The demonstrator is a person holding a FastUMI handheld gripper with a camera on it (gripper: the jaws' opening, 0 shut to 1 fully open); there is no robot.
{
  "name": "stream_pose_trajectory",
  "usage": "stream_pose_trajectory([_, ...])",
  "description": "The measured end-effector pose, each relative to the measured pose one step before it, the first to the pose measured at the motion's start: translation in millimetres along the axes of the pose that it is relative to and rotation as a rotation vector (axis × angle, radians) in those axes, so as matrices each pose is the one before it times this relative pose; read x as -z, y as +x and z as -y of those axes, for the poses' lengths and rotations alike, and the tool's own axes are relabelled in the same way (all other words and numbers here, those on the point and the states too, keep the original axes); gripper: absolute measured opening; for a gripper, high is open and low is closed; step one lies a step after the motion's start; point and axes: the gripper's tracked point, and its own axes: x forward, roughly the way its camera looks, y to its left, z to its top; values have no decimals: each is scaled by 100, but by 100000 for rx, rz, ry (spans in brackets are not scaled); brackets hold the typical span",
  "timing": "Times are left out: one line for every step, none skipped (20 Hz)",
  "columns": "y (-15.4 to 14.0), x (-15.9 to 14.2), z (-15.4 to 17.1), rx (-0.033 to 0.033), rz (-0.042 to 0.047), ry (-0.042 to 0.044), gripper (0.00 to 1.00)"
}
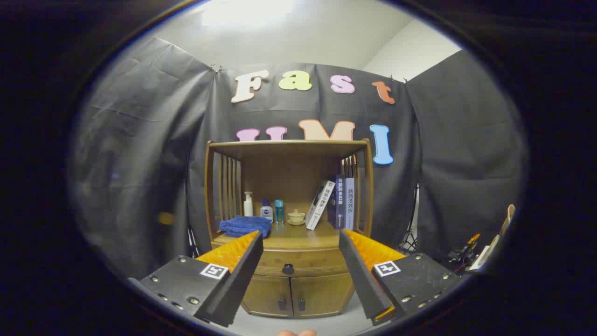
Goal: Pull open the drawer, take out the items inside it, and place them on the countertop above the cabinet.
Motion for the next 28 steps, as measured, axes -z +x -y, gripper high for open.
stream_pose_trajectory([101,-45,28,103,-29,-203,98])
stream_pose_trajectory([82,72,101,207,42,-74,98])
stream_pose_trajectory([36,28,-29,0,-42,90,98])
stream_pose_trajectory([68,167,0,62,-424,92,98])
stream_pose_trajectory([20,106,23,33,-176,-182,98])
stream_pose_trajectory([103,187,77,258,-422,-295,98])
stream_pose_trajectory([5,130,80,354,-174,-150,98])
stream_pose_trajectory([-56,59,-12,97,147,317,98])
stream_pose_trajectory([55,-11,-5,0,210,414,98])
stream_pose_trajectory([150,249,119,461,-342,364,98])
stream_pose_trajectory([92,240,38,363,-685,35,98])
stream_pose_trajectory([22,200,-83,37,-480,-73,98])
stream_pose_trajectory([71,-51,-141,-169,37,-197,98])
stream_pose_trajectory([77,-24,-106,-204,-66,114,98])
stream_pose_trajectory([69,-116,-70,-259,288,101,98])
stream_pose_trajectory([7,8,-52,-120,60,176,98])
stream_pose_trajectory([22,-69,-38,52,25,69,98])
stream_pose_trajectory([69,92,50,267,346,40,98])
stream_pose_trajectory([94,78,134,965,-329,414,98])
stream_pose_trajectory([106,413,82,708,-563,721,98])
stream_pose_trajectory([210,253,-232,88,-526,511,98])
stream_pose_trajectory([214,381,-142,291,-704,259,98])
stream_pose_trajectory([211,293,-90,514,-598,177,98])
stream_pose_trajectory([230,282,-166,33,-368,389,98])
stream_pose_trajectory([227,212,-356,-636,-270,644,98])
stream_pose_trajectory([287,228,-391,-723,-49,429,98])
stream_pose_trajectory([288,219,-153,-423,-547,59,98])
stream_pose_trajectory([327,336,-60,-157,-587,-292,98])
